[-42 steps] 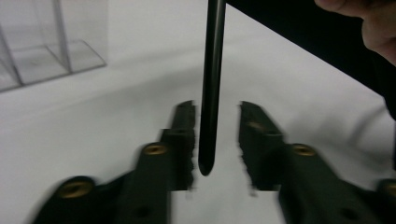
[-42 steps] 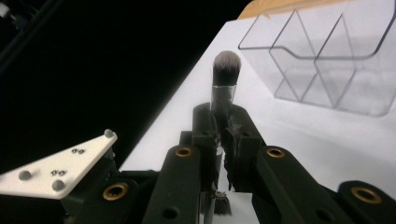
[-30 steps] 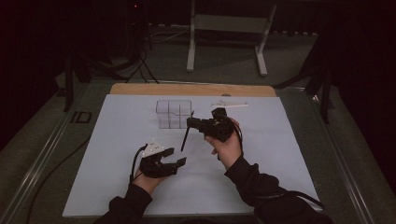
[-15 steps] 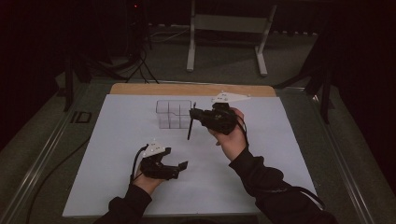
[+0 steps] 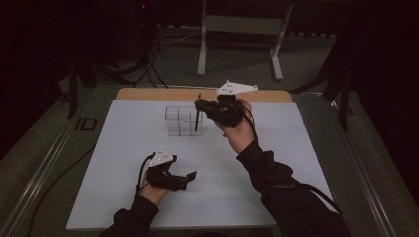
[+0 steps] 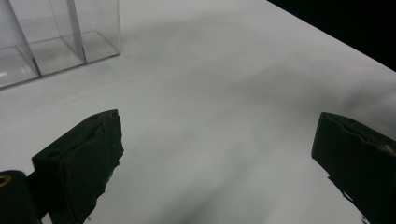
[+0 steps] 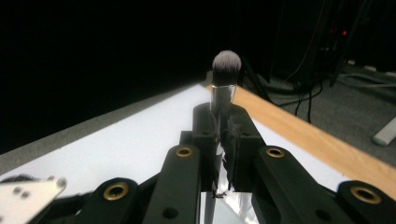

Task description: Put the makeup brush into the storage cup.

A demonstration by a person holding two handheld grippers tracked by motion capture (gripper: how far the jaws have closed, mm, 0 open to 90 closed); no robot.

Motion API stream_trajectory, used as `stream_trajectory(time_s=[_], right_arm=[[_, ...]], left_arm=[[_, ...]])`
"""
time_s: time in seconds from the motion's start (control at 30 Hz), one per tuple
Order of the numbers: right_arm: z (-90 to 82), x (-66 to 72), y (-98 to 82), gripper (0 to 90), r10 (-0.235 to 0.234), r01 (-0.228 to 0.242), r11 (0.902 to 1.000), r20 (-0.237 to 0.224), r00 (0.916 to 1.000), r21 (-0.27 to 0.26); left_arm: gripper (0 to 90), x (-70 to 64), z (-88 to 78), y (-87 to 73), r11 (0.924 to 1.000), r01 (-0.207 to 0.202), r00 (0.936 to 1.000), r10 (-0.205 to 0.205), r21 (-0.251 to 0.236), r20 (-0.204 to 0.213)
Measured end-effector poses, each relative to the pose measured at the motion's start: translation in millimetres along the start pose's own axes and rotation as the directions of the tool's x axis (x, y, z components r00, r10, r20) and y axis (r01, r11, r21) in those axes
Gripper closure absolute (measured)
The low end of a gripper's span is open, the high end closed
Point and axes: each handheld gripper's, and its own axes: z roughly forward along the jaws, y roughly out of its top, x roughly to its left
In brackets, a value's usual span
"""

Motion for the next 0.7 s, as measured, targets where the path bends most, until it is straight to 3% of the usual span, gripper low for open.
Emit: stream_trajectory(time_s=[0.17, 0.47, 0.7], right_arm=[[5.9, -6.3, 7.9, 83.8, -0.013, 0.014, 0.9995, 0.016, 0.9998, -0.028], [22.5, -13.7, 21.6, 83.8, -0.036, 0.038, 0.9987, 0.055, 0.9978, -0.033], [37.1, -16.7, 32.4, 83.8, -0.056, 0.059, 0.9972, 0.059, 0.9967, -0.045]], left_arm=[[3.4, 0.1, -0.2, -0.1, 1.0, -0.001, 1.0, 0.001, 0.0, -0.002], [3.4, 0.2, -1.2, 0.2, 1.0, 0.001, 0.9999, -0.001, -0.005, 0.014], [3.1, -0.2, -1.3, -0.2, 1.0, -0.004, 0.9996, 0.004, -0.001, 0.026]])
